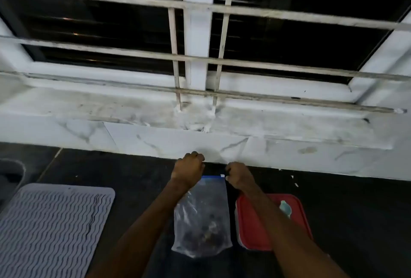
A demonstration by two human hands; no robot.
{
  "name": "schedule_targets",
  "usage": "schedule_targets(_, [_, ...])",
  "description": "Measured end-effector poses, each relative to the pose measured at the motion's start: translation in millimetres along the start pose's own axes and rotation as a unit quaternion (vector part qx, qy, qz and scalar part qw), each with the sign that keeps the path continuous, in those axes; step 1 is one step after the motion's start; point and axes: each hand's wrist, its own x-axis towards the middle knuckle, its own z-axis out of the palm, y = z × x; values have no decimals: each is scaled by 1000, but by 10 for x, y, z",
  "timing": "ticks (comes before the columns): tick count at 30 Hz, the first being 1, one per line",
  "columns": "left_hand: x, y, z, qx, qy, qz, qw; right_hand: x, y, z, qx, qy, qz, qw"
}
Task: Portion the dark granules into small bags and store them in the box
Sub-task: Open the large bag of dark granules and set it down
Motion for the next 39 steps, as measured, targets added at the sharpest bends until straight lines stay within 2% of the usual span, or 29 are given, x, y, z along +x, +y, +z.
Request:
schedule_targets(4, [118, 76, 248, 2, -48, 2, 999, 76, 48, 16, 43, -2, 7, 999])
schedule_targets(8, [151, 136, 389, -44, -95, -17, 994, 73, 24, -9, 76, 0, -15, 997])
schedule_targets(12, [127, 191, 385, -88, -95, -26, 991, 50, -27, -22, 125, -12, -36, 991])
schedule_targets(15, [95, 255, 323, -61, -102, -35, 992, 4, -61, -48, 129, -20, -39, 991])
schedule_targets(19, [38, 305, 284, -39, -90, -49, 994, -72, -42, -92, 103, -55, -31, 993])
schedule_targets(22, [8, 287, 307, -72, -73, -47, 994, -87, -85, -112, 97, -65, -65, 991])
schedule_targets(25, [10, 230, 302, -132, -37, -65, 989, -76, -139, -114, 126, -34, -84, 988])
schedule_targets(28, [30, 150, 250, -183, -34, -70, 980, -59, -165, -119, 169, -4, -88, 982])
schedule_targets(33, [-5, 58, 125, -287, -32, -36, 957, -76, -263, -188, 200, 13, -105, 974])
schedule_targets(39, [-134, 45, -160, -273, 43, -8, 961, -230, -409, -361, 186, 28, -143, 972])
